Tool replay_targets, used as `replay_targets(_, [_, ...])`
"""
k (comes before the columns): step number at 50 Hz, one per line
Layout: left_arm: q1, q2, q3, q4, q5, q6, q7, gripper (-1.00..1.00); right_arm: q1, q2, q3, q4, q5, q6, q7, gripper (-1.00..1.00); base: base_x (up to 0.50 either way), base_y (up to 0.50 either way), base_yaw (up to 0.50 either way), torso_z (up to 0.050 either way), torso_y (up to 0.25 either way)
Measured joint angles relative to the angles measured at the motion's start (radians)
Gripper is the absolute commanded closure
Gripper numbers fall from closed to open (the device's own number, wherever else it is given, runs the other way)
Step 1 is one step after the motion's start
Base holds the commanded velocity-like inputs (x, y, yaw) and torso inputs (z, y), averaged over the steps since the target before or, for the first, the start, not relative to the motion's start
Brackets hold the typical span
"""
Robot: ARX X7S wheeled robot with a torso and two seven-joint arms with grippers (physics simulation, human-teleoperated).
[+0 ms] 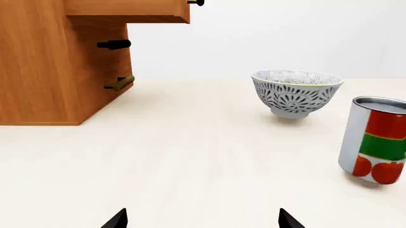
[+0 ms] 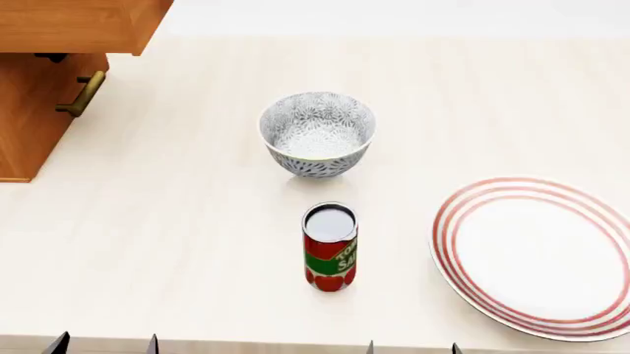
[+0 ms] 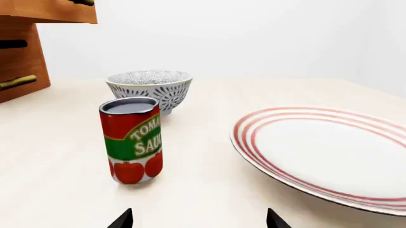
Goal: Put the bowl on the plate.
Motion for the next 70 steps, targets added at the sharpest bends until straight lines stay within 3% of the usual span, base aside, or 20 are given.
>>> replay_targets(26, [-0.021, -0.062, 0.077, -0.024, -0.004, 0.021, -0.05, -1.0, 0.019, 0.077, -0.033, -0.1, 0.068, 0.128, 0.031, -1.0, 0.0, 0.0, 0.0, 0.0, 0.0])
replay_targets(70, [-0.08, -0.118, 0.078, 0.006, -0.069, -0.004, -0.14, -1.0, 0.058, 0.184, 0.032, -0.307, 0.156, 0.347, 0.098, -1.0, 0.0, 0.0, 0.0, 0.0, 0.0])
